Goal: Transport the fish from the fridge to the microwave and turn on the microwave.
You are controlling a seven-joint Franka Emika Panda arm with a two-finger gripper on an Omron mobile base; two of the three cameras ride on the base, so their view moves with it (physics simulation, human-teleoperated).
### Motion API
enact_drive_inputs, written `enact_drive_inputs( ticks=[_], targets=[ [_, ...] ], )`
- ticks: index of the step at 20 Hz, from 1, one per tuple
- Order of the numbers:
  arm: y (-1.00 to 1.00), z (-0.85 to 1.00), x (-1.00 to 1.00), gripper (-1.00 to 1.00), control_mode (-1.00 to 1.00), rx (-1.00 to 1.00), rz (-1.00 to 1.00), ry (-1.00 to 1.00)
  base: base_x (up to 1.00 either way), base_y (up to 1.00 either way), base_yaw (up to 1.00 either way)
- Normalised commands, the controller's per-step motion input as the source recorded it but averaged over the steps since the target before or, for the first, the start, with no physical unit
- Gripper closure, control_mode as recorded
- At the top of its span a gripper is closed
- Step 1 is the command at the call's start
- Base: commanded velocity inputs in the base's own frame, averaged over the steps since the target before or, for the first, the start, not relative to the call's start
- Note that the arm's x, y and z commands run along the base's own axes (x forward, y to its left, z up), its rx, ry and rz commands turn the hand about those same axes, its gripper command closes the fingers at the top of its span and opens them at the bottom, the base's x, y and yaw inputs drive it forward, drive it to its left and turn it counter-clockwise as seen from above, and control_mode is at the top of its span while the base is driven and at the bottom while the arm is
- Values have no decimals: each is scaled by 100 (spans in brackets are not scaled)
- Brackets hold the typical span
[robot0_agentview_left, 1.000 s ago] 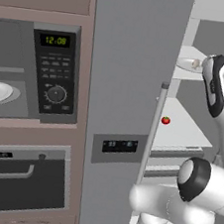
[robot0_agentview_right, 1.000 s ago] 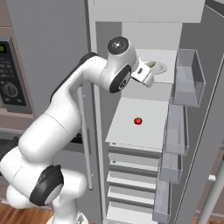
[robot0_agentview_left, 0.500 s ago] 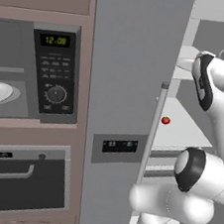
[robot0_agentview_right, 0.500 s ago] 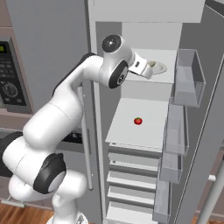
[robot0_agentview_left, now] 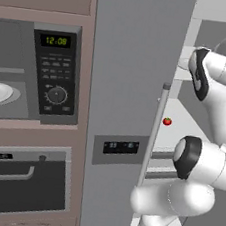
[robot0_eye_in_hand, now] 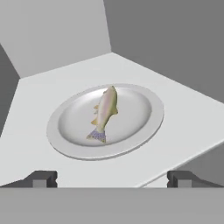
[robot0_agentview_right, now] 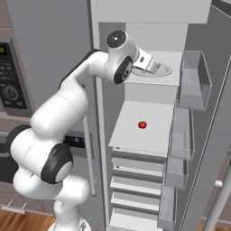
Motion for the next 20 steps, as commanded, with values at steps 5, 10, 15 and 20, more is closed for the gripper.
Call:
enact_drive_inputs(
  ticks=[5, 10, 15, 20],
  targets=[
    [-15, 0, 27, -100, -100, 0, 13, 0, 0, 0, 0],
    [-20, 0, 21, -100, -100, 0, 11, 0, 0, 0, 0],
    [-11, 0, 19, -100, -100, 0, 0, 0, 0, 0, 0],
    [-4, 0, 22, -100, -100, 0, 0, 1, 0, 0, 0]
  ],
)
